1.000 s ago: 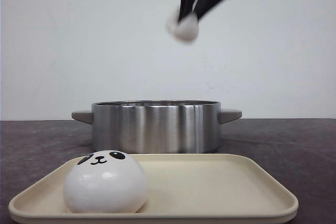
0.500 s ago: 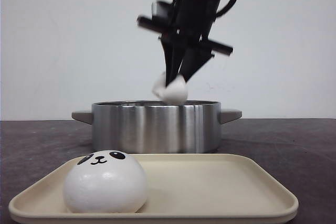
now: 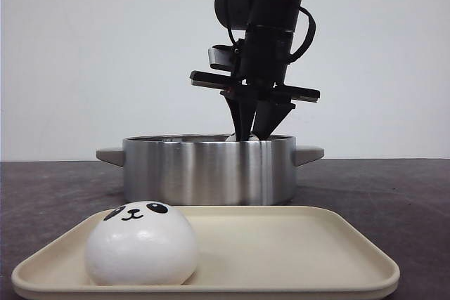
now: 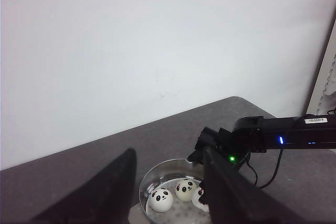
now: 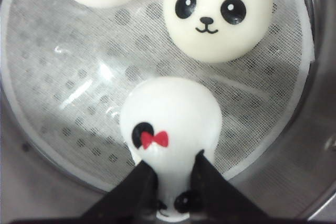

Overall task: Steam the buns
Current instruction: 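Lower the bun into the pot and open the right gripper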

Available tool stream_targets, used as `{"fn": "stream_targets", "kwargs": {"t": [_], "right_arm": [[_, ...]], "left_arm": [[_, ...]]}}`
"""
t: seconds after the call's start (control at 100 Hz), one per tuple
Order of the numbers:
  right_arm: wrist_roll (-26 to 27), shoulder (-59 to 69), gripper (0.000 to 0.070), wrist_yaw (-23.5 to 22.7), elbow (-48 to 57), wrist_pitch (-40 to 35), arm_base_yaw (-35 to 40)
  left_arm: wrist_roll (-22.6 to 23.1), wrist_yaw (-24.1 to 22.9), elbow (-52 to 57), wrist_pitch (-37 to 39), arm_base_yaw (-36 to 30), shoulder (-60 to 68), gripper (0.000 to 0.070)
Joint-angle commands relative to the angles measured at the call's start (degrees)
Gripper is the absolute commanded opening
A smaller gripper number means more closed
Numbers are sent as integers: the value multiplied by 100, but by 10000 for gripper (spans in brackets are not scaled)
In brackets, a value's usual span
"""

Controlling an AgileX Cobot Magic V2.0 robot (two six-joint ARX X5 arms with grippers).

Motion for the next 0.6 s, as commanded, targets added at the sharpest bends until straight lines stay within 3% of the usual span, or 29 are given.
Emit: {"fn": "stream_targets", "kwargs": {"t": [0.0, 0.35, 0.4, 0.53, 0.59], "right_arm": [[120, 164, 0, -20, 129, 28, 22], [225, 470, 12, -120, 129, -105, 26], [225, 470, 54, -120, 129, -52, 26], [256, 470, 274, -122, 129, 44, 26], [256, 470, 339, -122, 129, 33, 22]], "left_arm": [[-2, -15, 129, -223, -39, 39, 220], [-2, -13, 129, -223, -39, 39, 220], [-2, -15, 129, -223, -39, 39, 220], [-2, -15, 129, -223, -39, 39, 220], [-2, -15, 129, -223, -39, 39, 220]]}}
